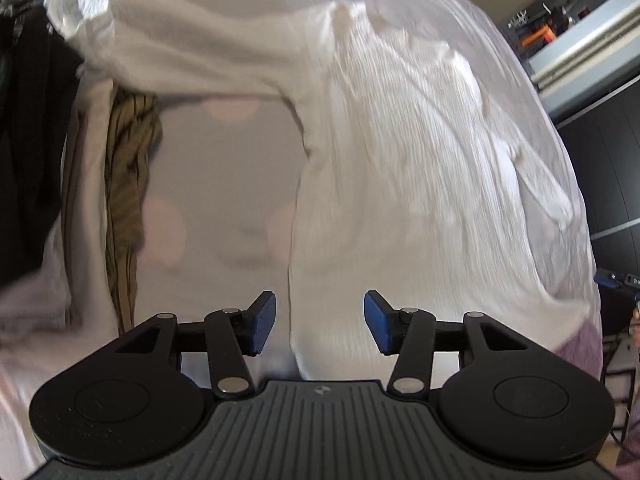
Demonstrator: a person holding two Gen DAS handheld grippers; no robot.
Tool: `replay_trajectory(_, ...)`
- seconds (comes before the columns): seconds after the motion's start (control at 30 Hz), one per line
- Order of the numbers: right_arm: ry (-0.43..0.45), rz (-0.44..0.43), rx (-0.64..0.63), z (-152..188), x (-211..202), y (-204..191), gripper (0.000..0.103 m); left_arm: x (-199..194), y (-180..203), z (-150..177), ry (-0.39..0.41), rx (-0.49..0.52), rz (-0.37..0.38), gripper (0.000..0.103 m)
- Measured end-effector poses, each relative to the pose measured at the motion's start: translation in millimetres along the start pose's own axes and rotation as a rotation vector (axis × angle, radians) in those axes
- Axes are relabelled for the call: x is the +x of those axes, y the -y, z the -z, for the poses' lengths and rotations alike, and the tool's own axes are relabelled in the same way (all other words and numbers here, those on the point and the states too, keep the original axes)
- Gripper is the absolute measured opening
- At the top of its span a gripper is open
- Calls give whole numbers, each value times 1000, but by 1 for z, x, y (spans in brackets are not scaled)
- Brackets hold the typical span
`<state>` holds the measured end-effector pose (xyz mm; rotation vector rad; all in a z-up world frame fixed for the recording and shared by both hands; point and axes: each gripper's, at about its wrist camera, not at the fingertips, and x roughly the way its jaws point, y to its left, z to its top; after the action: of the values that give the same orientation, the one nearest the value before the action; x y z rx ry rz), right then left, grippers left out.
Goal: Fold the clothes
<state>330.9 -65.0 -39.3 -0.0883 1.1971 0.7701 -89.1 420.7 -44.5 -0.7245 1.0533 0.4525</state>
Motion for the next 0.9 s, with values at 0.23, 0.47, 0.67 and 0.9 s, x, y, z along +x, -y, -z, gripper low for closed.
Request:
replay_trajectory(0.23, 151, 97, 170, -51, 42, 44, 46, 38, 6, -44, 106, -30, -81, 47)
replay_trajectory(0.47, 233, 130, 421, -78, 81, 127, 46, 101, -9, -73, 187, -216, -66, 47)
replay_trajectory(0.67, 233, 75, 578, -79, 120, 167, 41, 121, -14, -78, 155, -221, -135, 47)
replay_trajectory(0.9, 261, 155, 458, -100, 127, 162, 16, 130, -25, -80, 165, -269, -186, 47)
